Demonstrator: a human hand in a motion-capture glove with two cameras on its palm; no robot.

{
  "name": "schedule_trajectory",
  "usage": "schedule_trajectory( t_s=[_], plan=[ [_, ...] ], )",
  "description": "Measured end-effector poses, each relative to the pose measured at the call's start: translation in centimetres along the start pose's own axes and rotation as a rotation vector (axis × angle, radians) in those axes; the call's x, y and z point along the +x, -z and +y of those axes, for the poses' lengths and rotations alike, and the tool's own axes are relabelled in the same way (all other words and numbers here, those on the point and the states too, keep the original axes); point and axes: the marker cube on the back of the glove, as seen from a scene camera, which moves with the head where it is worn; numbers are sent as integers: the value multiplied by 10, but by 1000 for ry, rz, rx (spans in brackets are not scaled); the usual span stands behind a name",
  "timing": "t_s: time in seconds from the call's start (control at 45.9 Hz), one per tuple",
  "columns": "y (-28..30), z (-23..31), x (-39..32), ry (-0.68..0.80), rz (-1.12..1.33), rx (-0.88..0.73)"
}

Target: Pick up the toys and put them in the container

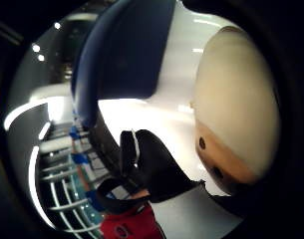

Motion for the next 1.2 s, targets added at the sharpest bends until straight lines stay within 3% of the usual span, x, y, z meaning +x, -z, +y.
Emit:
schedule_trajectory(
  t_s=[0.37,0.959,1.198],
  plan=[
    [-24,-6,-6,-50,113,-65],
    [-17,-5,-12,13,91,37],
    [42,-12,5,43,76,73]
  ],
)
